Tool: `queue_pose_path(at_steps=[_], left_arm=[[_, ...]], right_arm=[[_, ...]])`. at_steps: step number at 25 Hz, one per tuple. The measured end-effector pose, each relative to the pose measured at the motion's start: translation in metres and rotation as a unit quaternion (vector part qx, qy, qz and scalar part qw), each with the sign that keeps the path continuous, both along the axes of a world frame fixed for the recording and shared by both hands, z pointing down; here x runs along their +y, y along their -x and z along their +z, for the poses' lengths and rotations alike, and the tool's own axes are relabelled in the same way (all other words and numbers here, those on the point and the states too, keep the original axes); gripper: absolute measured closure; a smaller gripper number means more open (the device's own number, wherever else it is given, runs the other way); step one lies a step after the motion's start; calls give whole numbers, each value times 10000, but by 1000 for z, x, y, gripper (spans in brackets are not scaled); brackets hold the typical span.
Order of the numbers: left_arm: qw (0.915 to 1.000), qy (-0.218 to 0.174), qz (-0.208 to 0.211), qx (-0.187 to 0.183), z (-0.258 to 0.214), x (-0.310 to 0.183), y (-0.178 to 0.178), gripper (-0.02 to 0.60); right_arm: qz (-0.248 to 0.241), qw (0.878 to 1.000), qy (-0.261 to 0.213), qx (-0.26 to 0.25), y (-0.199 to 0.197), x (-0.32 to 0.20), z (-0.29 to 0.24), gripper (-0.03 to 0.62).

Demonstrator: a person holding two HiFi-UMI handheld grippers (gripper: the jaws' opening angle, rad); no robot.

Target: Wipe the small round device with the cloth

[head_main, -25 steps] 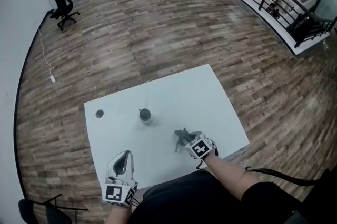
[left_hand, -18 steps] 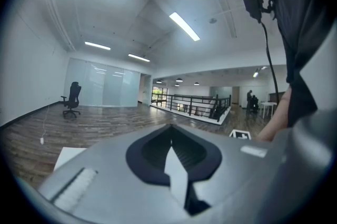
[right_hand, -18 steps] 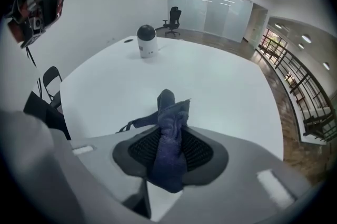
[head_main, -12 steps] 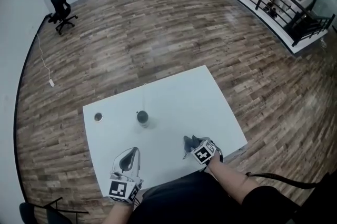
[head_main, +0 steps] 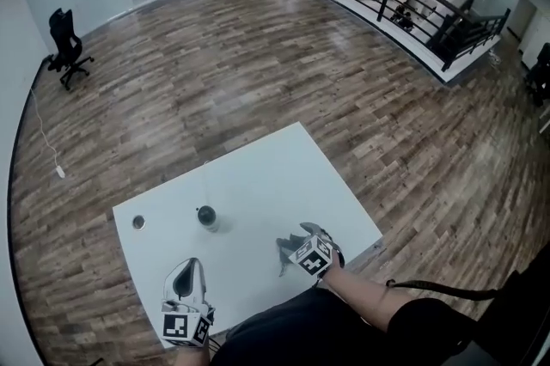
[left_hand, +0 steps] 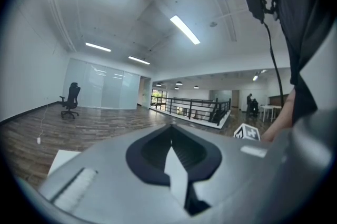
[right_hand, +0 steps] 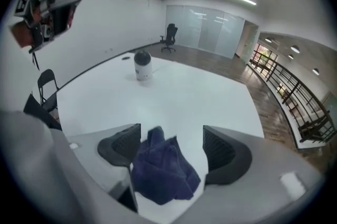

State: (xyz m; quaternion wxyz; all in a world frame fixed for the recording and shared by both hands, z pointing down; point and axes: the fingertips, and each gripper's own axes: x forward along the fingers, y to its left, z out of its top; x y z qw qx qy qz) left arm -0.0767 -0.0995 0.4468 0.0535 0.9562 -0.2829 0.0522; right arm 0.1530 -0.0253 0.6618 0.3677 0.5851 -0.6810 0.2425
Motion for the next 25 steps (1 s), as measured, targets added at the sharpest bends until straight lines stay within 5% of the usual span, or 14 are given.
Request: queue_pose_path(at_steps=[3, 10, 12, 25], left_arm=[[10000, -39, -42, 52, -3, -8, 0, 575], [9998, -112, -1, 166, -9, -17, -5, 575], [9999, -92, 7, 139, -8, -17, -5, 575], [9999, -80, 39, 116, -11, -2, -1, 575]], right_arm=[[-181, 9940, -911, -571, 25, -19, -41, 249], [-567, 9622, -2171, -1546, 75, -42, -118, 521], [-624, 9590, -2258, -1594, 81, -42, -123, 590], [-168, 9628, -1809, -2002, 92, -23, -80, 592]])
